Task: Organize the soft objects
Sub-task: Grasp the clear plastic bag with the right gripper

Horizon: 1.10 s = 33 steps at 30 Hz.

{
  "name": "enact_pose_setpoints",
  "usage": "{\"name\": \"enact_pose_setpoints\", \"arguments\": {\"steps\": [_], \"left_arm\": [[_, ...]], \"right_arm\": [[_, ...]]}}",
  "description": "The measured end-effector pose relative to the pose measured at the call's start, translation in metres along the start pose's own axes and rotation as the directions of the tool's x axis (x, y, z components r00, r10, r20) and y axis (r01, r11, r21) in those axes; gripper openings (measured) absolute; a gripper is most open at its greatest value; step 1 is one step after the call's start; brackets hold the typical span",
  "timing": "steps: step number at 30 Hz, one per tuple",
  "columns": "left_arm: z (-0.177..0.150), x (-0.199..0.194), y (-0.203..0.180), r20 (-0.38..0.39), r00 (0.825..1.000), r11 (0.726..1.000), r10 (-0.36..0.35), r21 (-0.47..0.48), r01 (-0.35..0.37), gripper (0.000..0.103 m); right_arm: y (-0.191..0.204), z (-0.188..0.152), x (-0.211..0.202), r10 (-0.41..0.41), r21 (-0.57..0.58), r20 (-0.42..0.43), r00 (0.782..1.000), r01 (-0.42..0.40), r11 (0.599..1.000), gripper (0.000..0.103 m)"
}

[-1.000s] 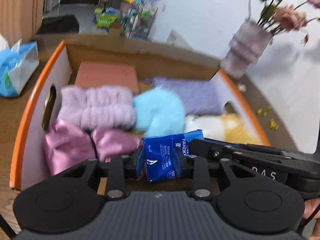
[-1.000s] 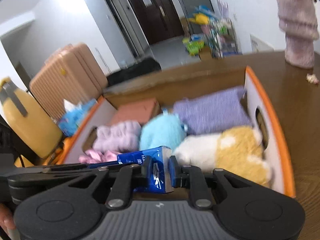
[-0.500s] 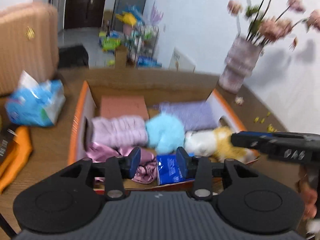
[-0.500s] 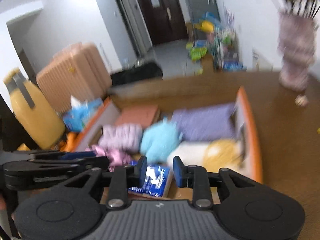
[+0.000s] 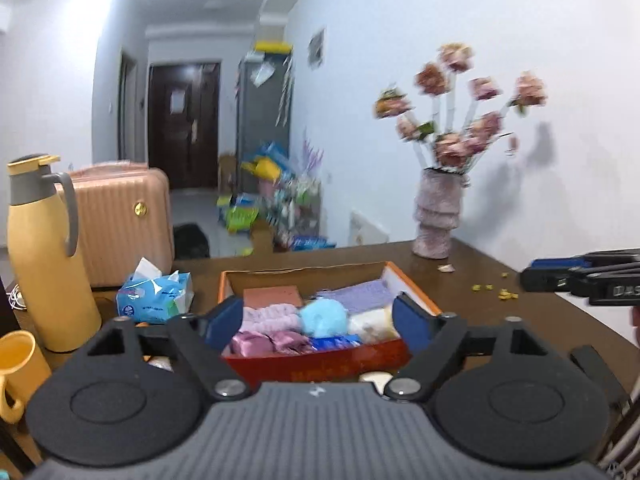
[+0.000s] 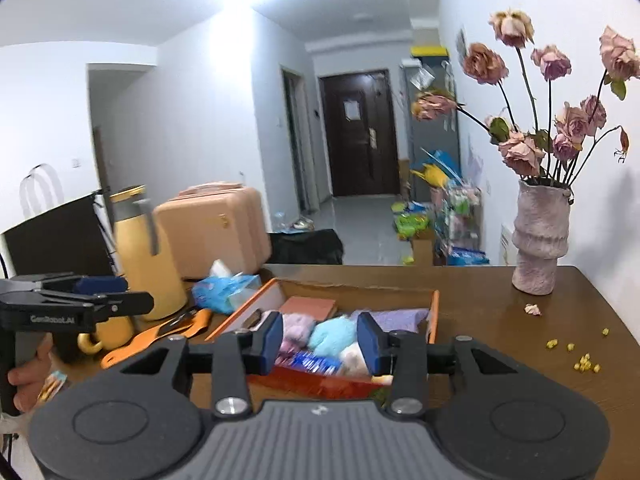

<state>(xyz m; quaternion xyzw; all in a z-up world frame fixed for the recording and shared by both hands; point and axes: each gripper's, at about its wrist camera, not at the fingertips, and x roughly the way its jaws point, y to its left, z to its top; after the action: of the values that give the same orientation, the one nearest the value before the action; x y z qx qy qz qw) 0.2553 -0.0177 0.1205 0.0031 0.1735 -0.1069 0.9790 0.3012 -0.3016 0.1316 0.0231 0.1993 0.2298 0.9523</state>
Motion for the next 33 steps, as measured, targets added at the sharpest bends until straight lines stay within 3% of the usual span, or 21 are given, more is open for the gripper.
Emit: {"name": "enact_pose_setpoints", "arguments": {"steps": [6,10,14,25,29,33], "left_arm": [[-0.078,-0.054,-0.023,-0.051,0.998,0.998,-0.033,-0.058,0.030,0.085],[-0.123,-0.078,-0.026,-0.121,0.990,0.990,-0.070,-0.130,0.054,0.088],[-0.152,-0.086,-0.032,-0.196,0.978,0.990,-0.072,-0.133,0.047,0.088],[-0.147,-0.058,-0.048,-0.203,0.971,0.986,-0.126,-0.135,0.100,0.088],[-0.139,-0.018,-0.053,-0.207,0.961,0.976,-0.185,-0.153,0.155,0.087],[-0.122,0.039,-0.064,-0.209,0.956,0.972,-0.207,-0.157,0.176,0.078]], "right_arm": [[0.031,-0.077,-0.047,0.020,-0.027,0.004,1.000,-0.020,0.999,0.040],[0.044,-0.124,-0.078,0.061,0.030,-0.014,0.998,-0.061,0.998,0.040],[0.045,-0.163,-0.105,0.097,0.093,-0.026,0.995,-0.095,0.991,0.041],[0.023,-0.183,-0.106,0.020,0.154,-0.040,0.999,-0.014,0.988,0.043],[0.007,-0.179,-0.086,-0.024,0.173,-0.024,0.999,0.028,0.985,0.043],[-0.017,-0.166,-0.054,-0.061,0.201,-0.026,0.998,0.065,0.977,0.043]]}}
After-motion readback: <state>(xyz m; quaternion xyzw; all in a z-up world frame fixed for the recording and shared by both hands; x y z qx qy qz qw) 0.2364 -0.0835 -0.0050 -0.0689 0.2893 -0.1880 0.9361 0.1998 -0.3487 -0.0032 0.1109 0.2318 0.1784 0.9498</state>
